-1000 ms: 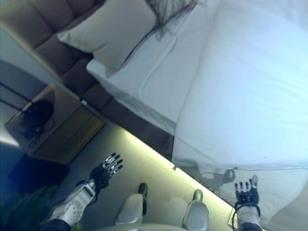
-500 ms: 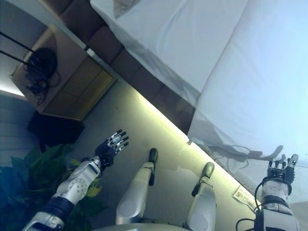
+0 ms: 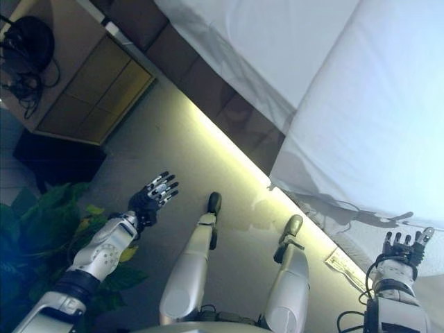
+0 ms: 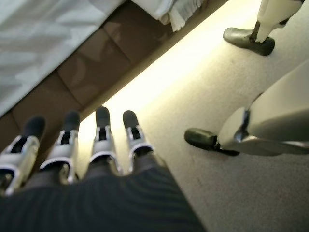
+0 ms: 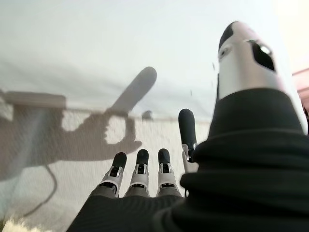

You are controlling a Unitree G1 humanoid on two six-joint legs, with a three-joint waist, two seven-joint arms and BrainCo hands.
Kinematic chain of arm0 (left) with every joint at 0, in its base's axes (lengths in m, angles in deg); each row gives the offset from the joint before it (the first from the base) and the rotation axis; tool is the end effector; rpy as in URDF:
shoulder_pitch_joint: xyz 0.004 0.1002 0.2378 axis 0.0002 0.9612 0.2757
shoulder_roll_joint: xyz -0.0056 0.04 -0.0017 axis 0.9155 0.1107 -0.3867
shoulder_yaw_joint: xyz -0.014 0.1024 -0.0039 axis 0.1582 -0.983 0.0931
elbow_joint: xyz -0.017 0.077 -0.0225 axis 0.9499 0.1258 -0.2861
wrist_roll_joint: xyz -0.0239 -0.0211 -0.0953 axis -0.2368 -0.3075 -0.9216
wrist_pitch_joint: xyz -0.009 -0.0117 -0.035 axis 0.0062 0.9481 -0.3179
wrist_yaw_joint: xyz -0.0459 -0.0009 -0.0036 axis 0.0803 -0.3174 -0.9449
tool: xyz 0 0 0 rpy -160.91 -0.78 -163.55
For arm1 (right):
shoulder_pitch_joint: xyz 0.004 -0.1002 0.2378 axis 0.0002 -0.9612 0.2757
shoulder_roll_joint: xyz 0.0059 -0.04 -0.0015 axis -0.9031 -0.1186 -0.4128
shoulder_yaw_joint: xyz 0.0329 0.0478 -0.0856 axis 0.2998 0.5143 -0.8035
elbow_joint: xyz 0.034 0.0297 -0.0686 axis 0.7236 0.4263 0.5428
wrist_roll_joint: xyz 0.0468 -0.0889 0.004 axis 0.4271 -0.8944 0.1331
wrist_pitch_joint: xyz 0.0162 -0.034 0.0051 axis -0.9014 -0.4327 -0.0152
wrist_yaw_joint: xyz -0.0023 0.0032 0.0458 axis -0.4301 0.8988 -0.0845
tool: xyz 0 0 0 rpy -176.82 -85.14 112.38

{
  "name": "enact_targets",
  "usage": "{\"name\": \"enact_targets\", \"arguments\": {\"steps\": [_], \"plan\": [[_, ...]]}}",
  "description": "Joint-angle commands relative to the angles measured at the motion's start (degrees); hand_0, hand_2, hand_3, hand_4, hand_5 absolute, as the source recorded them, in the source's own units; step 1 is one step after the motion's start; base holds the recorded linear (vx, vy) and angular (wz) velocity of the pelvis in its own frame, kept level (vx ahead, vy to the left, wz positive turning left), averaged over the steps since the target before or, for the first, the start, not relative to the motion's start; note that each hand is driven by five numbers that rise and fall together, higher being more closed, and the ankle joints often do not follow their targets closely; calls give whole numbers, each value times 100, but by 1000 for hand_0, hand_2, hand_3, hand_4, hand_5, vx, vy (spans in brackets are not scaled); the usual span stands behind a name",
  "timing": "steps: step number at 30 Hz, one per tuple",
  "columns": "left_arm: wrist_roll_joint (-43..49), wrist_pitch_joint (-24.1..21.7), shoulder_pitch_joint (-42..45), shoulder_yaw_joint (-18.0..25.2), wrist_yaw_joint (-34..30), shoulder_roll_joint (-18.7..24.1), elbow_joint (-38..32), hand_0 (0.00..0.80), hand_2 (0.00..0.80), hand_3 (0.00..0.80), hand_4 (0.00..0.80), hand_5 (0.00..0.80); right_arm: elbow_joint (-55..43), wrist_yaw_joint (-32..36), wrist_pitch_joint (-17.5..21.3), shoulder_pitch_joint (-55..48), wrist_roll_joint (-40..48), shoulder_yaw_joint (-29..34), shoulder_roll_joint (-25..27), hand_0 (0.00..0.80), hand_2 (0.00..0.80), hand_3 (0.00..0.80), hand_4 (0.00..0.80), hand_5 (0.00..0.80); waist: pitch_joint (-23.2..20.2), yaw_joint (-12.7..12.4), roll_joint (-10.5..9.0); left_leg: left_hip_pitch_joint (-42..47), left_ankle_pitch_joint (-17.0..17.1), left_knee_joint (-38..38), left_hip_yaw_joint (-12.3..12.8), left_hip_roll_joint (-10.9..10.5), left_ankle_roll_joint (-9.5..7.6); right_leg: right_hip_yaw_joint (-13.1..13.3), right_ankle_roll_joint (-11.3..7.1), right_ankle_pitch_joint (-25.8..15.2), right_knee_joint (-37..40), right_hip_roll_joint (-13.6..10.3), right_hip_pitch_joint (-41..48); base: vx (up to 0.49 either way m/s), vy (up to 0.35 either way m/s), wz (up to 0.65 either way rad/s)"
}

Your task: Make the bed neatly

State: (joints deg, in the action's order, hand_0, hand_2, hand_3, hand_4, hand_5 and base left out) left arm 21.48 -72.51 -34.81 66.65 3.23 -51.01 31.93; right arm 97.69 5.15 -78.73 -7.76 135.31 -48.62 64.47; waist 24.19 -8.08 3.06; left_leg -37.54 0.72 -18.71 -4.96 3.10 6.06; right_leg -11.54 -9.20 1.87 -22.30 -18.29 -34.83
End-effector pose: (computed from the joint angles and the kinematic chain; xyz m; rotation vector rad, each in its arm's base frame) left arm 0.2298 0.2282 0.0270 -0.3777 0.2490 -0.2584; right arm 0.1623 -0.3664 -0.0100 1.2834 -0.1502 -1.0956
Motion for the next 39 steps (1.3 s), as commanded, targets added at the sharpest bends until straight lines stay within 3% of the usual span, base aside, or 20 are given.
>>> {"name": "enact_targets", "arguments": {"steps": [1,10,16,17,21,30,39], "plan": [[-234,-256,2,-21,-88,15,-45,0,0,0,0,0,25,372,-4,-106,-101,156,630,0,0,0,0,0,-136,95,118,-353,163,-107,-126,220,128,338,-471,-783,548,-269,-271,0,0,0],[-291,-164,77,90,-306,207,-225,0,0,0,0,0,35,773,-133,163,-701,101,1172,0,0,0,0,0,-29,50,261,-601,12,-533,-85,206,106,396,-420,-572,-71,-403,-647,24,-24,8],[-361,-14,127,272,-325,371,-244,0,0,0,0,0,198,771,-345,212,-801,165,1413,0,0,0,0,0,-14,0,301,-944,-299,-1298,-267,200,79,578,-295,-165,-1071,-422,-1061,81,-45,15],[-357,21,127,305,-339,400,-219,0,0,0,0,0,235,739,-391,230,-837,182,1465,0,0,0,0,0,-50,-13,304,-934,-488,-1388,-286,220,84,616,-336,30,-1226,-411,-1074,155,-62,3],[-364,39,192,330,-380,416,-210,0,0,0,0,0,353,588,-474,363,-956,207,1694,0,0,0,0,0,-40,-17,395,-1192,-622,-1728,-300,155,63,759,-279,169,-1663,-408,-1416,62,-7,9],[-338,-95,476,383,-472,286,-245,0,0,0,0,0,604,335,-844,238,-1099,302,1847,0,0,0,0,0,-31,12,519,-1344,-670,-1884,-214,127,47,885,-201,176,-1859,-404,-1694,24,31,-1],[-376,-16,504,411,-462,356,-271,0,0,0,0,0,485,278,-699,606,-1864,296,2364,0,0,0,0,0,-69,-10,579,-1347,-648,-1859,-200,97,54,898,-195,140,-1823,-421,-1727,3,1,0]]}}
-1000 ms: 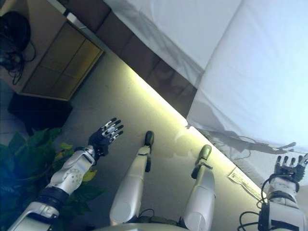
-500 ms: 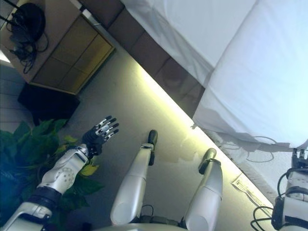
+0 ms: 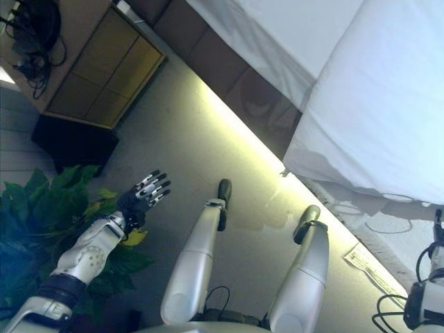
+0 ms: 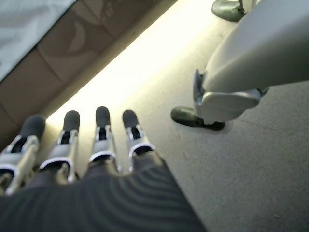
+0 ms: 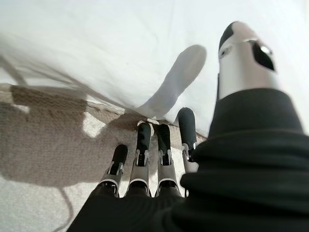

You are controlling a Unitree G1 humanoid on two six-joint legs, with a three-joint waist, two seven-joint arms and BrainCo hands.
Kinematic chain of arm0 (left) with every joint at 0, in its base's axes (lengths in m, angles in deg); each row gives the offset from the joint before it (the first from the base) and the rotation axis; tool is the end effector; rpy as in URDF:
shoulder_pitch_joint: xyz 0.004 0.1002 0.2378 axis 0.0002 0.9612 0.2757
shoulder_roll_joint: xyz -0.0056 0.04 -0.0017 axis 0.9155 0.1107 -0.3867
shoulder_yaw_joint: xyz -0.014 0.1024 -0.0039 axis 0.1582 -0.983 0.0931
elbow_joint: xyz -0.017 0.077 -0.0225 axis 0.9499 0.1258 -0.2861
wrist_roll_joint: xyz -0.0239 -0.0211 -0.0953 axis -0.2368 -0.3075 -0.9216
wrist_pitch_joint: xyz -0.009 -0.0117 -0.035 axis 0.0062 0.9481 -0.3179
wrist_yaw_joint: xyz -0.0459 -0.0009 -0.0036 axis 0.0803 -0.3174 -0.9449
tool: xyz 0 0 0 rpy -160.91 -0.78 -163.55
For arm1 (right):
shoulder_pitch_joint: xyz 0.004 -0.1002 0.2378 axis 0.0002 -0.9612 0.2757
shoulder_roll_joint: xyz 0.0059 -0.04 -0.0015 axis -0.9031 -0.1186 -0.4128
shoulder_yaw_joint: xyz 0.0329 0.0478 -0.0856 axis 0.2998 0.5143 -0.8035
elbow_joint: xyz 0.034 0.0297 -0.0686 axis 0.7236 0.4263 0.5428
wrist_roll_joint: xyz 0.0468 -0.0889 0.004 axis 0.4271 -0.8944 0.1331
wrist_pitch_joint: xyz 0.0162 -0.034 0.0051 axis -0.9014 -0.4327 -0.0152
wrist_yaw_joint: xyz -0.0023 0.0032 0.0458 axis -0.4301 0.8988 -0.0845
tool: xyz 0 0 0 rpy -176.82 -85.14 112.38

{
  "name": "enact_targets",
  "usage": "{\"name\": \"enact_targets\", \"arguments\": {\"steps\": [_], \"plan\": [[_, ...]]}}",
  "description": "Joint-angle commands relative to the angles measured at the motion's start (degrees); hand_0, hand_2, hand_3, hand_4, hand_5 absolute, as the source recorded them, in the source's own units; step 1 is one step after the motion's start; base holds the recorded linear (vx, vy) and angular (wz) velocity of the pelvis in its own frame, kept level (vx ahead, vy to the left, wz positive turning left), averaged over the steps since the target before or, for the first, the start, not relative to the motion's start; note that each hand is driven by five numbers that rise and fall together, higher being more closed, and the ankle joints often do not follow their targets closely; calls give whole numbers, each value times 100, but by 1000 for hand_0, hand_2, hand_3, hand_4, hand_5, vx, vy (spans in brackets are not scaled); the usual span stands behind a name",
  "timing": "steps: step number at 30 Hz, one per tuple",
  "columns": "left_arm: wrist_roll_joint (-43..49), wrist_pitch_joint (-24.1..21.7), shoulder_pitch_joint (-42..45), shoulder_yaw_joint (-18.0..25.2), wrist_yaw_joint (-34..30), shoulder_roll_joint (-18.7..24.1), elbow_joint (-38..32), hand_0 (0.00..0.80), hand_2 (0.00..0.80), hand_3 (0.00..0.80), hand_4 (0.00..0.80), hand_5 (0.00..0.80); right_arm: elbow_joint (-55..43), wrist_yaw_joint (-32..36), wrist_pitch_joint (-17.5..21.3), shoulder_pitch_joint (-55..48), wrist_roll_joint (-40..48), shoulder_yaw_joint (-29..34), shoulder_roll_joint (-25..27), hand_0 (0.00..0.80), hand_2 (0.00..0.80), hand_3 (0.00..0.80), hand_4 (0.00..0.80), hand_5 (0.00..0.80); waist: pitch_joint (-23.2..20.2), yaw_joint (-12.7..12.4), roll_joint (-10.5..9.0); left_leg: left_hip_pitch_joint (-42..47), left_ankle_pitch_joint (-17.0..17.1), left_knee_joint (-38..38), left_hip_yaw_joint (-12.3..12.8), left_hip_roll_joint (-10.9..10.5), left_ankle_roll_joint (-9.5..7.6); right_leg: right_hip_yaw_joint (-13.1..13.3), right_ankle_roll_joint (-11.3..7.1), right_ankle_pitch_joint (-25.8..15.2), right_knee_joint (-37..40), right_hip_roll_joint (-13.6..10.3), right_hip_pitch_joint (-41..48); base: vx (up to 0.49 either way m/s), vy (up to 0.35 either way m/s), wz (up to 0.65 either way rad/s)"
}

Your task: Make the bed neatly

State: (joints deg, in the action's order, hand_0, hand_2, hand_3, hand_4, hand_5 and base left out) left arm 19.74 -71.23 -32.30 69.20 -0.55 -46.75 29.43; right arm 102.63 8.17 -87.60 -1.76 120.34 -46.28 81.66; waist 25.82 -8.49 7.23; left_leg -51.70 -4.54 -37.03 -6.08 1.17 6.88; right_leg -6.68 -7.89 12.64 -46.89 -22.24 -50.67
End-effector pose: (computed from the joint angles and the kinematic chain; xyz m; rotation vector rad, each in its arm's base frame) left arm 0.2222 0.2497 0.0356 -0.3644 0.2362 -0.2835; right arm 0.1631 -0.4322 0.0713 0.9939 -0.1853 -0.9513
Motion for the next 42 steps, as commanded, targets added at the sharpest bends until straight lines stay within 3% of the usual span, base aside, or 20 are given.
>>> {"name": "enact_targets", "arguments": {"steps": [1,4,5,6,16,26,33,42], "plan": [[-196,-117,278,187,-92,-59,-34,0,0,0,0,0,-85,-87,231,99,-470,42,729,0,0,0,0,0,-242,15,168,74,-122,-24,-83,292,-28,403,-320,-924,620,-44,-141,32,11,1],[-175,-67,324,272,-178,-31,65,0,0,0,0,0,-213,-285,268,367,-596,-10,936,0,0,0,0,0,-289,-14,156,50,-123,-42,-82,308,-21,385,-306,-889,536,-70,-177,9,-5,1],[-192,-54,328,283,-207,-1,104,0,0,0,0,0,-243,-354,248,459,-620,-23,1002,508,508,508,508,508,-306,-19,149,34,-123,-53,-86,312,-20,381,-301,-881,509,-71,-194,23,-17,3],[-190,-42,336,308,-256,18,141,0,0,0,0,0,-250,-409,234,525,-605,-33,1050,800,800,800,800,800,-313,-28,145,7,-122,-78,-85,319,-18,376,-299,-878,479,-79,-215,0,0,0],[-238,-86,337,327,-458,89,259,0,0,0,0,0,-243,-646,98,1022,-420,-277,1155,800,800,800,800,800,-343,-76,156,-53,-55,-44,-54,334,-40,336,-291,-925,439,-132,-309,0,0,0],[-349,-84,251,221,-275,-10,159,0,0,0,0,0,-347,-201,323,573,-445,-160,701,800,800,800,800,800,-499,-46,37,431,18,286,-19,383,-49,163,-335,-1056,909,-142,228,17,35,0],[-302,141,97,245,-34,-95,105,0,0,0,0,0,-1175,168,849,75,-987,-377,-294,800,800,800,800,800,-735,-82,-240,1225,337,992,-55,366,-79,-128,-387,-1427,1738,-120,1140,28,39,8],[198,237,-99,77,365,-496,295,0,0,0,0,0,-2941,-493,1014,-303,-1204,-1308,-1664,800,800,800,800,800,-1081,-160,-602,2567,401,1915,-116,379,-148,-315,-491,-1693,2759,-68,2605,158,20,1]]}}
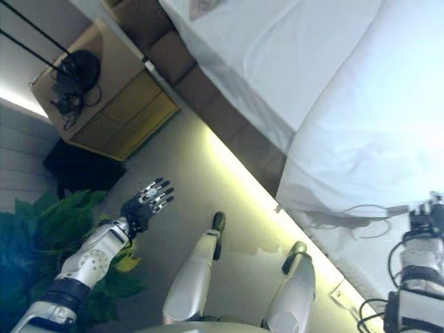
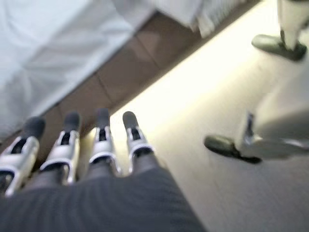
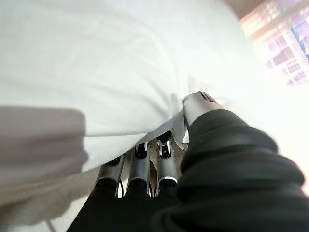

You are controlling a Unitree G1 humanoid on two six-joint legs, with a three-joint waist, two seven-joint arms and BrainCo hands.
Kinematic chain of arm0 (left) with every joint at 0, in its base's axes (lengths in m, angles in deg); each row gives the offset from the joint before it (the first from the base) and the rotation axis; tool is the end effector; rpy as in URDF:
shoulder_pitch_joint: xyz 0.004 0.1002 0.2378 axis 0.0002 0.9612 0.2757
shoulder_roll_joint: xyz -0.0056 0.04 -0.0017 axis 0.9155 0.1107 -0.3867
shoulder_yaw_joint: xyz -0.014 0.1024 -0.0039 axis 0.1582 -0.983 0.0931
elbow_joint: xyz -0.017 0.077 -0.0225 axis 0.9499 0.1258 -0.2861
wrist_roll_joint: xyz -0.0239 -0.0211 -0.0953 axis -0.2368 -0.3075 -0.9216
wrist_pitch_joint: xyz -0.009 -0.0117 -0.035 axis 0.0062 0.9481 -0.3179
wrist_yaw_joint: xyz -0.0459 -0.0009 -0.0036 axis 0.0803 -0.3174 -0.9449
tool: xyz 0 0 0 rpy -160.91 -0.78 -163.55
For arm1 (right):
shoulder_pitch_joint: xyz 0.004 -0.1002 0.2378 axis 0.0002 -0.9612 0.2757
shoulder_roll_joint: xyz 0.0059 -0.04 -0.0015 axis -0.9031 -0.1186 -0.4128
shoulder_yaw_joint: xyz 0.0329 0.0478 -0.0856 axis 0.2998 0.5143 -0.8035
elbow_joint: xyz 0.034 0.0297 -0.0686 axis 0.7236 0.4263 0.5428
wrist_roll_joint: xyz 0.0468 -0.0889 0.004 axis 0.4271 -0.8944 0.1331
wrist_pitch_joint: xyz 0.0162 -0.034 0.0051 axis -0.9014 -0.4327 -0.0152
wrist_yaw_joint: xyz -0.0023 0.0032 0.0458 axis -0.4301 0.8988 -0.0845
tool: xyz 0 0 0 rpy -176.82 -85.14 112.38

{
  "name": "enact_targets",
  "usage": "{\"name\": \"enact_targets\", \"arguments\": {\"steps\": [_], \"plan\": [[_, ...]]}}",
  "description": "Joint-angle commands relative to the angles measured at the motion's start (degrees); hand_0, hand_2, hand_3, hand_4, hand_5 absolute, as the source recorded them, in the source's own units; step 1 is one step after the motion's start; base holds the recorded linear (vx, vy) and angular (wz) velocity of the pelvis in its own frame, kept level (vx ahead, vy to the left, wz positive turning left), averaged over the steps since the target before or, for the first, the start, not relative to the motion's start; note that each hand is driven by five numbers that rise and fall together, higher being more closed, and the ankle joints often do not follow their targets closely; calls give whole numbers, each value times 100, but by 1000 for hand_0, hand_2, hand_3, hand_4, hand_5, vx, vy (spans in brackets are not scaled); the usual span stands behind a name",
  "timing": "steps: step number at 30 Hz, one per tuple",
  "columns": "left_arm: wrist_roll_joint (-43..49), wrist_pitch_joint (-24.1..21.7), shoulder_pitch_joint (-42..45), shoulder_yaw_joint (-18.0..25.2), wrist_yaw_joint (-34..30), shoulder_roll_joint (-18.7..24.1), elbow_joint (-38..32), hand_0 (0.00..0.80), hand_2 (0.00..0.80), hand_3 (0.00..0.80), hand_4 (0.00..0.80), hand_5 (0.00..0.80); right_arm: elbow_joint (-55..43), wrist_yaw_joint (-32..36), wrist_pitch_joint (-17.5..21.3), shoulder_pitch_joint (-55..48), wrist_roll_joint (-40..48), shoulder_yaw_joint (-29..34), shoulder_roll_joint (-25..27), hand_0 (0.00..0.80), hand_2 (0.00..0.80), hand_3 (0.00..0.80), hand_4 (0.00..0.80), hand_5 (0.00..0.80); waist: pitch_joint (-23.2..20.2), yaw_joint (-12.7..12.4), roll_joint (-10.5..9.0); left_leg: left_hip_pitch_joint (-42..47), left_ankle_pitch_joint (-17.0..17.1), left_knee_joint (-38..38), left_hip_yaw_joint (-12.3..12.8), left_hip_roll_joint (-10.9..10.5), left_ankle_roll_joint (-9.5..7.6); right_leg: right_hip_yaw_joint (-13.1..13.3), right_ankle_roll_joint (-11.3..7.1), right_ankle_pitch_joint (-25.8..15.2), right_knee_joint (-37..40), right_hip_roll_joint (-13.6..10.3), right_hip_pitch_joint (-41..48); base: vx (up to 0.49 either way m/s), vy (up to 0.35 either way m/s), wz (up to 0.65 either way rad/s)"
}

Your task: Make the bed neatly

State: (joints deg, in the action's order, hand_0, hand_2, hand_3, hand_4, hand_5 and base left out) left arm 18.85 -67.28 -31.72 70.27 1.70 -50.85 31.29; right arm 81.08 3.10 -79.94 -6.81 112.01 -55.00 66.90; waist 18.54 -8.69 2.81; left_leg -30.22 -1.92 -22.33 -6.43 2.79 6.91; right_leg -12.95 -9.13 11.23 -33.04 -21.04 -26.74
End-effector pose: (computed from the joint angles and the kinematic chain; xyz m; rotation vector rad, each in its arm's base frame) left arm 0.2183 0.2387 0.0202 -0.4579 0.3233 -0.2326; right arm 0.2082 -0.3630 0.0378 0.8481 -0.0513 -0.7170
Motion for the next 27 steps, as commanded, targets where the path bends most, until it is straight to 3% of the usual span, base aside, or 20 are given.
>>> {"name": "enact_targets", "arguments": {"steps": [1,7,13,23,27], "plan": [[358,-156,-175,-68,214,-161,85,0,0,0,0,0,-935,-102,304,173,-429,-607,-343,800,800,800,800,800,-404,-171,-190,583,152,564,-101,205,-165,268,-371,-1597,1505,-190,398,177,14,6],[949,271,-99,-262,240,-456,51,0,0,0,0,0,-1974,-828,272,63,-1208,-1512,-957,800,800,800,800,800,-726,-292,-344,1414,222,1101,-135,261,-183,-6,-409,-1765,2117,-147,1361,176,-3,12],[1496,712,145,-740,15,-776,332,0,0,0,0,0,-2968,-1324,-256,-323,-2064,-2112,-1371,800,800,800,800,800,-1188,-204,-356,2262,186,1503,38,465,-142,-107,-482,-1612,2451,-72,2153,262,41,11],[1126,1400,56,-1588,-155,-1223,225,0,0,0,0,0,-3632,-1666,-269,-904,-2315,-2635,-1984,800,800,800,800,800,-1394,52,-399,2826,67,1597,319,635,-120,-63,-586,-1574,2646,-42,2578,127,-14,2],[704,1506,-11,-1884,141,-1357,98,0,0,0,0,0,-3634,-1624,-230,-905,-2465,-2867,-2093,800,800,800,800,800,-1363,83,-414,2877,22,1541,357,694,-103,-52,-587,-1614,2674,-34,2601,35,-47,-3]]}}
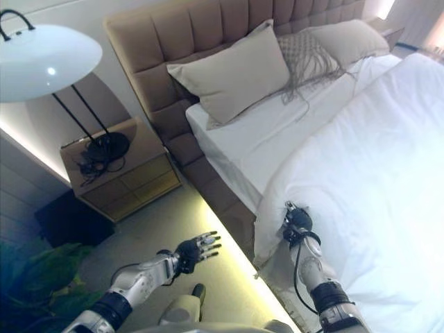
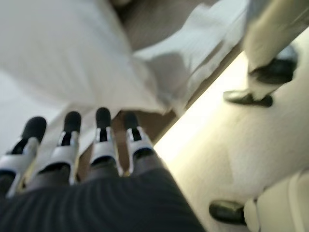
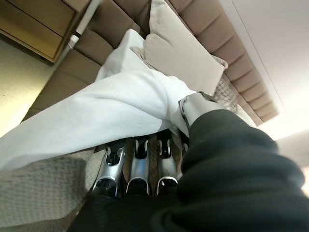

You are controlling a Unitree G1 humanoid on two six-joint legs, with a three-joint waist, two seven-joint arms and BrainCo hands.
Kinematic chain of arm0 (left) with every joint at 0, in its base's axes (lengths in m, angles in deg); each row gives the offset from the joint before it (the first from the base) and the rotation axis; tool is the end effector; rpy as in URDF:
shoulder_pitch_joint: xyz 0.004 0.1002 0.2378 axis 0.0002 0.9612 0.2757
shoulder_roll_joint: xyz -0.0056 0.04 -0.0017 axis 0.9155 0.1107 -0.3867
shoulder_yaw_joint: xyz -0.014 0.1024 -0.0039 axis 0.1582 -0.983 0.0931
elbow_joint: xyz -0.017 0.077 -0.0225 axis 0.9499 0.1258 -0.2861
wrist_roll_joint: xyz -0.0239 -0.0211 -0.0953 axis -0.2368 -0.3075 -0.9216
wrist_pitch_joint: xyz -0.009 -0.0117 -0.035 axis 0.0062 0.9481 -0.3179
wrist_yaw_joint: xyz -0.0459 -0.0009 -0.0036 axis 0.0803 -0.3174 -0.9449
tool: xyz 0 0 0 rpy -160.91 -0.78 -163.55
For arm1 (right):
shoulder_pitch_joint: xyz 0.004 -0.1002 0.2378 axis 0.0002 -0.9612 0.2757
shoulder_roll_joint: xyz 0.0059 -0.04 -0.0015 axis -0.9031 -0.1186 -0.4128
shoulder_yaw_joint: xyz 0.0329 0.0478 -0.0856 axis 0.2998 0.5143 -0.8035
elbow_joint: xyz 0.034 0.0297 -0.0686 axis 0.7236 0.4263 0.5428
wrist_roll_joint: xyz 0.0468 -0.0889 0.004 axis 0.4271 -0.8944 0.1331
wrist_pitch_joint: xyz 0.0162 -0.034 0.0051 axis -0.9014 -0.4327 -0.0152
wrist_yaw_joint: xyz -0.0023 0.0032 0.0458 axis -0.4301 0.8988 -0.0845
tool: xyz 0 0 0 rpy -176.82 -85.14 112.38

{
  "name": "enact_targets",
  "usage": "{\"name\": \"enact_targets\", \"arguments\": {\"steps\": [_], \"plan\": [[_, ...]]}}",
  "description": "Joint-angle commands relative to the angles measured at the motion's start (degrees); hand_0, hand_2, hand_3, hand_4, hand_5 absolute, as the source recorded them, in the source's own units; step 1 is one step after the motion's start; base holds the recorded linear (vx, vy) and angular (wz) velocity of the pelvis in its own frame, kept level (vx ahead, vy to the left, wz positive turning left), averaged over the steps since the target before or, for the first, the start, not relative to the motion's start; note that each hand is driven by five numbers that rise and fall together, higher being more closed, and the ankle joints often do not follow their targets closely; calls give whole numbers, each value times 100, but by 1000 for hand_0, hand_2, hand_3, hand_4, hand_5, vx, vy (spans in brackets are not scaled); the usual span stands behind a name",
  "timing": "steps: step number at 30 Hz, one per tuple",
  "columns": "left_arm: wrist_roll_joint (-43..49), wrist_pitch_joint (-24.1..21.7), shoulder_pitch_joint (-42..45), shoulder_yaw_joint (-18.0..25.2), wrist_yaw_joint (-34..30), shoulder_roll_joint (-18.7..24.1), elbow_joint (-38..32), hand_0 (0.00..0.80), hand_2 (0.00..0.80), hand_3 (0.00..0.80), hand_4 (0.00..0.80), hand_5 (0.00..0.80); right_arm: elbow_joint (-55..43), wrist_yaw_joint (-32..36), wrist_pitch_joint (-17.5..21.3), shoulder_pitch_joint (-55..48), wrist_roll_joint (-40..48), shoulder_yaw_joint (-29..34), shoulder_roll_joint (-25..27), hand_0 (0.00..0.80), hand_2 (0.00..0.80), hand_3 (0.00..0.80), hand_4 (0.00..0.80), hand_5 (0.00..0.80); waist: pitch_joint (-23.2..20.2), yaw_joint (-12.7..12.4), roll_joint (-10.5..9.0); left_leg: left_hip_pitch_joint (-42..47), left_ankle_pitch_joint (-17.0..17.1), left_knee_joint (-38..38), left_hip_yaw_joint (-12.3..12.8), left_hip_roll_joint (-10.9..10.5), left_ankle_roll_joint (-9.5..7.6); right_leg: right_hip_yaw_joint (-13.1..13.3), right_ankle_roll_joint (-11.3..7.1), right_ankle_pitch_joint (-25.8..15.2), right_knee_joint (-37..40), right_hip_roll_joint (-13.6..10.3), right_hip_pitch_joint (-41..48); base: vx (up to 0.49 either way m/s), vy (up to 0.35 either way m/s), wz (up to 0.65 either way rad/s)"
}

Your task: Make the bed neatly

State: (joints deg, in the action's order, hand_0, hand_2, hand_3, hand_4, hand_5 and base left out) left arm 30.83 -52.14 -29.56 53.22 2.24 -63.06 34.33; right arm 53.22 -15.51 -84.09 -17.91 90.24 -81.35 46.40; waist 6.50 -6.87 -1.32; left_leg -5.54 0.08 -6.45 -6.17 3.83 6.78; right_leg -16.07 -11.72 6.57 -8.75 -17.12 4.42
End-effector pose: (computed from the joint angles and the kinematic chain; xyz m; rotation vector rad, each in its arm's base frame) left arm 0.1774 0.1447 -0.0399 -0.3840 0.8459 -0.5421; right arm 0.2122 -0.1841 -0.0135 0.5905 0.4381 -0.2894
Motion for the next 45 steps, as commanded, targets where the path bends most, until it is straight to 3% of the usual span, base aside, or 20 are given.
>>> {"name": "enact_targets", "arguments": {"steps": [1,6,12,17,24,33,39,45], "plan": [[-676,76,-213,-205,156,-168,-213,0,0,0,0,0,-887,246,195,208,-299,-300,-75,800,800,800,800,800,-156,-91,-8,415,-184,-66,333,609,-68,271,-328,-1166,252,-423,-524,42,-36,-2],[-2106,585,-77,-220,268,-324,-66,0,0,0,0,0,-1031,83,263,222,-244,-532,-166,800,800,800,800,800,-145,-63,-15,378,-224,-186,327,629,-33,279,-328,-1153,156,-480,-577,52,-8,0],[-4090,1442,-171,-546,526,-697,190,0,0,0,0,0,-998,-26,370,358,-93,-724,-326,800,800,800,800,800,-63,3,-98,248,-333,-493,326,620,-22,288,-328,-1137,-9,-536,-646,40,-35,1],[-5467,1706,-319,-883,789,-895,307,0,0,0,0,0,-1166,-247,330,508,-38,-862,-380,800,800,800,800,800,32,122,-175,71,-439,-811,318,656,-9,444,-328,-1121,-201,-556,-828,22,-35,-3],[-5945,1494,-723,-1544,879,-1241,143,0,0,0,0,0,-1387,-372,331,692,-31,-960,-418,800,800,800,800,800,226,265,-277,-389,-475,-1218,249,706,-14,676,-328,-1202,-430,-551,-1269,-41,-61,-7],[-6324,1246,-1254,-1816,1301,-1446,71,0,0,0,0,0,-1467,-506,158,1270,209,-924,-438,800,800,800,800,800,431,389,-346,-891,-404,-1501,180,710,1,831,-328,-1297,-611,-554,-1725,-77,-41,-6],[-5335,1013,-1431,-1735,1166,-1650,550,0,0,0,0,0,-1805,-652,-16,1470,175,-942,-419,800,800,800,800,800,490,519,-352,-1002,-317,-1486,230,670,5,965,-328,-1332,-649,-541,-1895,-47,9,-8],[-5029,609,-1747,-1263,1092,-1904,1266,0,0,0,0,0,-1998,-601,-288,1799,127,-1010,-407,800,800,800,800,800,527,681,-264,-1046,-111,-1282,331,664,-13,1227,-280,-1354,-734,-451,-2195,-78,61,-19]]}}
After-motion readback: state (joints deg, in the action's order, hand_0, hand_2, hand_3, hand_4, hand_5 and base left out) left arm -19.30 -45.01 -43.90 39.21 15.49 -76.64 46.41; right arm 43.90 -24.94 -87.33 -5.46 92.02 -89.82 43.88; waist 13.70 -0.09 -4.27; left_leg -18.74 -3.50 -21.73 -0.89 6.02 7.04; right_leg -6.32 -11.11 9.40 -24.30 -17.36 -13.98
